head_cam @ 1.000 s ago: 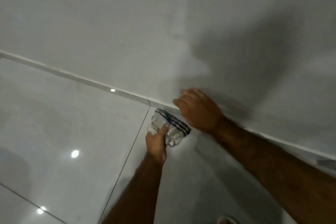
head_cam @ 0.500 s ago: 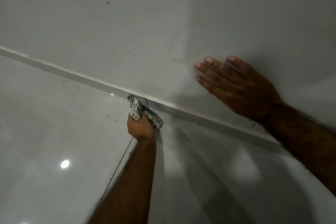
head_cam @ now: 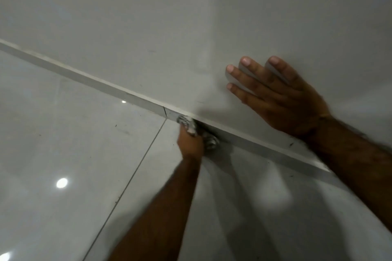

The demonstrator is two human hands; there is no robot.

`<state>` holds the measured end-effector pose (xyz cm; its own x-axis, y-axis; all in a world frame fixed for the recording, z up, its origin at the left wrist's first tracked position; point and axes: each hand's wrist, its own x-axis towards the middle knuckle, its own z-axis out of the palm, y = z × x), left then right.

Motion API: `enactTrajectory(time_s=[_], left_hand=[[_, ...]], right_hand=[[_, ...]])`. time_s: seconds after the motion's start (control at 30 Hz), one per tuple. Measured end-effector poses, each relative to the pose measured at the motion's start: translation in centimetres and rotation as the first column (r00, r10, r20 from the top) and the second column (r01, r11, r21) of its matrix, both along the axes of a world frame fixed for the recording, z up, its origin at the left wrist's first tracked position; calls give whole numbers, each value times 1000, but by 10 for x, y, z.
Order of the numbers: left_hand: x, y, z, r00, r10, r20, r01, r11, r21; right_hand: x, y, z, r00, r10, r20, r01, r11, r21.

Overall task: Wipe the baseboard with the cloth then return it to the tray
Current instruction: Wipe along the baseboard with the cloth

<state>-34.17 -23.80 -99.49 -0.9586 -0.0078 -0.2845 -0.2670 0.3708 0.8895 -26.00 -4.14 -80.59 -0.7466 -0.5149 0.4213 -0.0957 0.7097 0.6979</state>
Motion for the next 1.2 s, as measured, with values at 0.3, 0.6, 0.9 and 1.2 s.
enactTrajectory(time_s=[0.3,0.6,0.9,1.2], left_hand=[[-41,-18,-6,988,134,72,-138,989,45],[36,37,-30,957,-174,231,91,939,331],[-19,5,-24,944,159,289,-291,812,505],[77,76,-9,851,-192,489,-196,748,634]], right_hand=[[-1,0,-1,999,29,-32,-31,998,-47],[-5,-2,0,996,54,-65,-57,997,-47],[-3,-3,-2,994,61,-93,-67,996,-64],[-3,0,-6,995,58,-81,-63,996,-59]])
